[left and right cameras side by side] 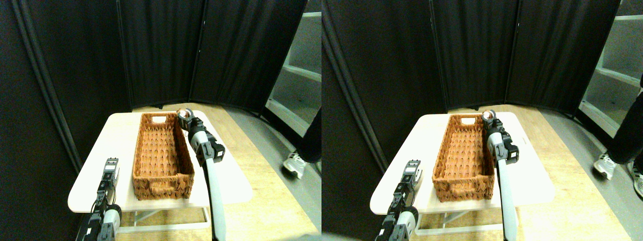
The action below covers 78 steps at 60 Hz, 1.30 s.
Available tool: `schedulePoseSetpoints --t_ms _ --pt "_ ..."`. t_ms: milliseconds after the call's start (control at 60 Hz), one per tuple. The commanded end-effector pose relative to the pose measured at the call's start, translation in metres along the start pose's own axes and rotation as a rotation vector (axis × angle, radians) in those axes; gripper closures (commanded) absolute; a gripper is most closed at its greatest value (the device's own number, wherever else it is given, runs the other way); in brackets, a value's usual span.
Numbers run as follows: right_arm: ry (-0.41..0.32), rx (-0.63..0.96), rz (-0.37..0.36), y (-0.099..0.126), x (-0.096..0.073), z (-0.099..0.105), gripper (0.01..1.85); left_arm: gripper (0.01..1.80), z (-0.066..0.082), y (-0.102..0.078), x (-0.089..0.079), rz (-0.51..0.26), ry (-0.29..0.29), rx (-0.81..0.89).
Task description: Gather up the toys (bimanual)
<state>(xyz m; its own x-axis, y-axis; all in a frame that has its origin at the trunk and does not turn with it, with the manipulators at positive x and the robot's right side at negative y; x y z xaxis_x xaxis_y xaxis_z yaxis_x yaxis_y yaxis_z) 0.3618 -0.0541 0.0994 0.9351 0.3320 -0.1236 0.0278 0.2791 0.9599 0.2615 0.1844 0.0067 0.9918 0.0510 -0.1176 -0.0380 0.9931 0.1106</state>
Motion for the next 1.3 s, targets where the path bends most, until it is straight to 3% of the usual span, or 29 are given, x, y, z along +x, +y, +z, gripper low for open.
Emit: schedulePoseSetpoints --t_ms 17,283,433,500,517,550,600,700,767,917,983,1017,1117,1200,1300 --pt "0.023 -0.012 0.065 0.01 0.002 -0.012 1.85 1.63 0.009 0.0 0.0 -0.017 -0.063 0.022" --pt "0.045 -0.009 0.018 -0.004 0.003 -0.026 1.85 1.66 0.008 0.002 -0.003 -0.01 -0.061 0.0" --pt "0.057 0.066 -0.064 -0.013 0.004 -0.025 1.85 1.63 0.006 0.002 -0.003 -0.005 -0.059 -0.004" --pt "0.062 0.062 -0.098 -0.015 0.002 -0.021 1.51 1.62 0.006 0.003 -0.003 -0.001 -0.059 -0.007" --pt "0.062 0.062 -0.098 -0.015 0.002 -0.021 1.51 1.62 0.006 0.003 -0.003 -0.001 -0.059 -0.007" --pt "0.065 0.012 -0.109 -0.017 0.002 -0.018 1.25 1.6 0.005 0.003 -0.002 0.003 -0.058 -0.021" --pt "0.077 -0.01 -0.116 -0.018 0.001 -0.016 1.06 1.6 0.005 0.003 -0.002 0.012 -0.057 -0.031" --pt "0.088 -0.012 -0.118 -0.02 -0.001 -0.012 0.8 1.61 0.005 0.004 -0.001 0.006 -0.049 -0.018" --pt "0.083 -0.018 -0.106 -0.02 -0.002 -0.012 0.79 1.6 0.005 0.004 -0.001 0.01 -0.048 -0.019" --pt "0.059 -0.026 -0.062 -0.015 -0.004 -0.008 0.96 1.59 0.005 0.005 0.001 0.01 -0.049 -0.016" --pt "0.009 -0.042 -0.007 -0.011 -0.005 -0.004 1.24 1.59 0.005 0.005 0.001 0.001 -0.051 -0.015" --pt "-0.004 -0.05 -0.001 -0.01 -0.005 -0.003 1.29 1.59 0.005 0.006 0.001 -0.001 -0.051 -0.014" --pt "-0.102 -0.053 0.051 -0.003 -0.006 0.015 1.85 1.6 0.006 0.007 0.002 0.001 -0.055 -0.015" --pt "-0.148 -0.122 0.074 -0.002 -0.007 0.029 1.85 1.6 0.008 0.008 0.002 -0.008 -0.057 -0.011" --pt "-0.173 -0.071 0.074 -0.005 -0.008 0.045 1.85 1.58 0.009 0.009 0.004 -0.021 -0.051 -0.018"
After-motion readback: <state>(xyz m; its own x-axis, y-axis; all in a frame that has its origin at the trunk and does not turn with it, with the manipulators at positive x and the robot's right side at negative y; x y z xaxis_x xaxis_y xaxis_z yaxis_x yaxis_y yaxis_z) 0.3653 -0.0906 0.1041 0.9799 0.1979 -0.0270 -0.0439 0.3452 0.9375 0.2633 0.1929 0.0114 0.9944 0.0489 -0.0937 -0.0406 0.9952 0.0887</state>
